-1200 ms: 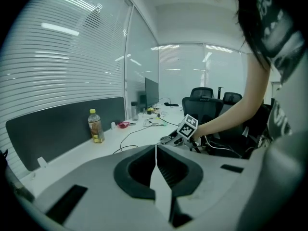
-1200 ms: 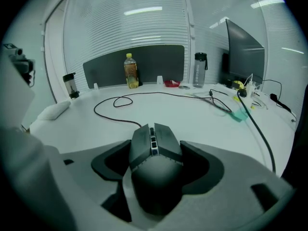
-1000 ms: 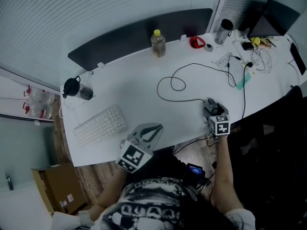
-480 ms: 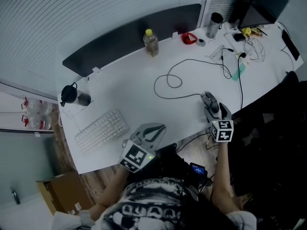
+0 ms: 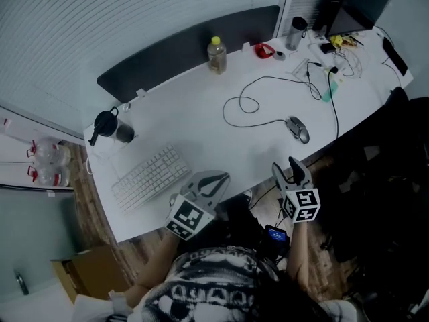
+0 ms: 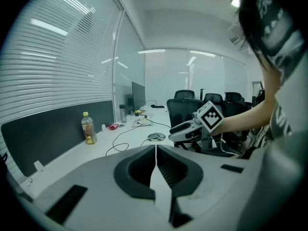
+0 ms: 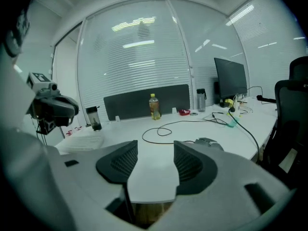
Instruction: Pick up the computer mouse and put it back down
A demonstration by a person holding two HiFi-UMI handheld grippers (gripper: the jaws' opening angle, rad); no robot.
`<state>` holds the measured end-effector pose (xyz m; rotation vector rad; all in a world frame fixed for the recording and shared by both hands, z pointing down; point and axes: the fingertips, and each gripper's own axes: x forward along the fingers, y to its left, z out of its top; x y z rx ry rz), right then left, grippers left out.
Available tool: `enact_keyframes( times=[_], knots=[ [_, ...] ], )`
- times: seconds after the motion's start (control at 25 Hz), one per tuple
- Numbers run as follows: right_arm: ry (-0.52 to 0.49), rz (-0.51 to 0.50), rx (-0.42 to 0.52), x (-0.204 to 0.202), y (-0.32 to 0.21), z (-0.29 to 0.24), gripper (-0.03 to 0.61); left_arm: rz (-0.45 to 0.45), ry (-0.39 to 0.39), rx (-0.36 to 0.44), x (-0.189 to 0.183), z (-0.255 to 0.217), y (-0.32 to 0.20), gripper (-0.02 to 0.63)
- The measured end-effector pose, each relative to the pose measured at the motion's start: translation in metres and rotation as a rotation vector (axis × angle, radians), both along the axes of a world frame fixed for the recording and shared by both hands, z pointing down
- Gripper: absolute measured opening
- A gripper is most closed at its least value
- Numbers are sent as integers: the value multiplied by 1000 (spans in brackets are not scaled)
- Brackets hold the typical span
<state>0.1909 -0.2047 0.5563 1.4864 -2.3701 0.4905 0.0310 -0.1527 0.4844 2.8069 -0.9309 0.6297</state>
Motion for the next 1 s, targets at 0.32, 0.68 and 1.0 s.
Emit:
enact_keyframes(
  times=[0.32, 0.68, 1.0],
  knots=[
    [-53, -42, 64, -79, 83, -37, 182, 15, 30, 24, -42, -8, 67, 5],
    [-62, -68, 110, -134, 163, -72, 165, 41, 89, 15, -68, -8, 135, 5],
    [-53, -59, 130, -141, 203, -84, 135, 121, 111, 17, -48, -12, 163, 5]
  ],
)
